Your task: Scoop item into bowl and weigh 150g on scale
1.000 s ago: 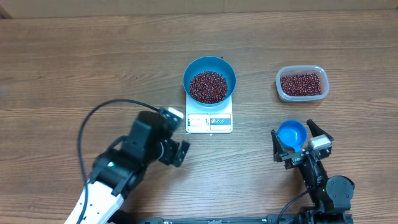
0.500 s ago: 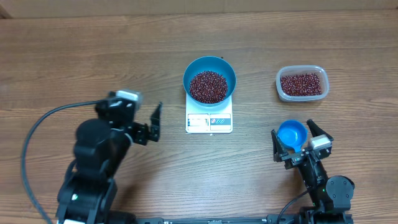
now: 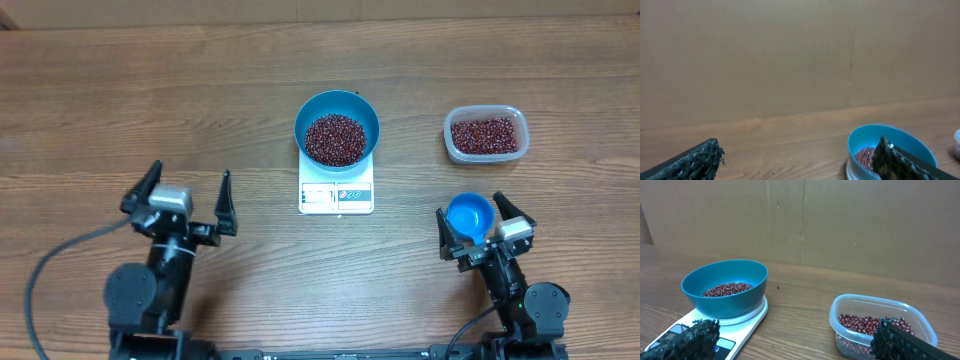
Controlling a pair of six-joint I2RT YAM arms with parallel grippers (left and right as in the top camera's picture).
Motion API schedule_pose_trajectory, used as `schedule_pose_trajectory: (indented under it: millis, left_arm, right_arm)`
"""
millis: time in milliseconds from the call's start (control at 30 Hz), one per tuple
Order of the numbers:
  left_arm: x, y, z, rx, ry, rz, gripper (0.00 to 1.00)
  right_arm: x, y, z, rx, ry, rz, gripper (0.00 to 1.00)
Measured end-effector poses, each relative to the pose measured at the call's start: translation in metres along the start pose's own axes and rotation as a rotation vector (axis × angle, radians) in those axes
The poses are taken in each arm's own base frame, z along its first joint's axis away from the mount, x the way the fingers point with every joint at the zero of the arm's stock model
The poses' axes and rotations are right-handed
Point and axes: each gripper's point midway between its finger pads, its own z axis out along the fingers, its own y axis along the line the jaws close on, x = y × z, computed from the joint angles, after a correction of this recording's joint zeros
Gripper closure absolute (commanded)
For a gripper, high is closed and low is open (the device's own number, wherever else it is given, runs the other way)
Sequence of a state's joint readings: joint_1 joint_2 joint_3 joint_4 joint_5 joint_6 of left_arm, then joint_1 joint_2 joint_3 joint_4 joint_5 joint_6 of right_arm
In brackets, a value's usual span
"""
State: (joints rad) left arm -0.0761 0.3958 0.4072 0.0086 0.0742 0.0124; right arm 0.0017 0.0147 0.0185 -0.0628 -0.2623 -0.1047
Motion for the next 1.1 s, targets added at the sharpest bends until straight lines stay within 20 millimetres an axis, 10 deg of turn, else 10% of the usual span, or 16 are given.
schedule_pose_trajectory:
  millis: [667,1100]
  left_arm:
    - [0.104,0.003,-0.02,-0.031,0.021,0.019,0.0]
    - [0.127,0.005,-0.023,-0.046,0.103,0.043,0.0]
  right_arm:
    - [0.0,0.0,0.0,0.0,0.001,0.0,0.0]
    - [0.0,0.0,0.0,0.0,0.0,0.0,0.0]
